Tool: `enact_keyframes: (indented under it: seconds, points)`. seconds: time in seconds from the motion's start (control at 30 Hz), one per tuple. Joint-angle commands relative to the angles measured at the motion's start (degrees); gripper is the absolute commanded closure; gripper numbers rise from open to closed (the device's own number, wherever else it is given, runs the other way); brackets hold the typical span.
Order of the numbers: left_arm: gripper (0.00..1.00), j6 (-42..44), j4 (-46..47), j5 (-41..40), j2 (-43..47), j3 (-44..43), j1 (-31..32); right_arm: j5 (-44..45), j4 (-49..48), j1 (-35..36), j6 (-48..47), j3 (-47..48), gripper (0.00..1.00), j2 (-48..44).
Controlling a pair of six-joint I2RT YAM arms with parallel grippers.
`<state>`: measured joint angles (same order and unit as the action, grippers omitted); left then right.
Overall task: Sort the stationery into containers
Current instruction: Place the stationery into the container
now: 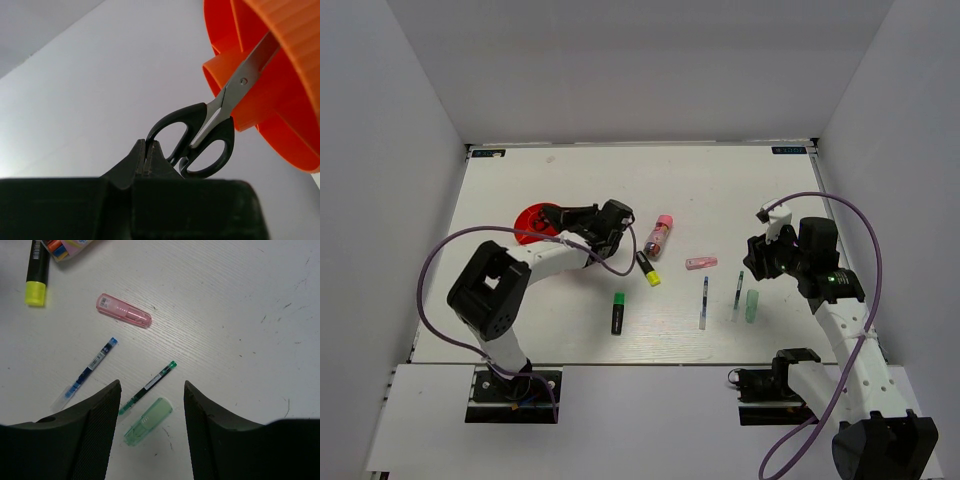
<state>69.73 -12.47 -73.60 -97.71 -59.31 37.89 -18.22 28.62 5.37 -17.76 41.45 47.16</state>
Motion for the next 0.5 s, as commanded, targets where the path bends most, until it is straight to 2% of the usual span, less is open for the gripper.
enact_keyframes:
  seconds: [0.0, 0.1, 0.13, 0.2, 0.23, 0.3, 0.33, 0.43, 0.47]
  points:
    - [0.95, 4.52, 7.44, -1.80, -0.55, 1.29, 0.96, -1.47, -0.06, 0.00, 0.36, 0.47, 0.43, -1.01]
    - [0.90, 10.41, 13.68, -2.07, -1.16, 3.49, 1.66, -1.38, -0.06, -0.18, 0.36, 0.47, 0.43, -1.02]
    - [0.87, 11.64, 18.57, -2.07, -1.25, 4.02, 1.75, -1.38, -0.06, -0.01, 0.36, 0.47, 0.43, -1.19]
    - [0.81, 16.56, 21.68, -2.07, -1.87, 5.51, 2.27, -1.56, 0.12, -0.01, 0.27, 0.30, 0.43, -1.28]
    - [0.71, 17.36, 24.92, -2.16, -1.96, 6.04, 2.36, -1.64, -0.06, -0.09, 0.27, 0.38, 0.43, -1.28]
    - [0.56, 19.47, 27.05, -2.33, -2.39, 6.57, 2.54, -1.56, 0.12, 0.00, 0.36, 0.38, 0.43, -1.28]
    - [0.42, 19.91, 27.76, -2.51, -2.48, 6.49, 2.71, -1.56, 0.03, -0.09, 0.36, 0.38, 0.43, -1.28]
    - [0.31, 22.45, 30.21, -3.04, -2.75, 6.49, 2.72, -1.73, -0.06, -0.01, 0.27, 0.47, 0.43, -1.37]
    - [0.23, 23.33, 33.09, -3.30, -2.66, 6.57, 2.98, -1.73, -0.06, -0.09, 0.36, 0.30, 0.43, -1.28]
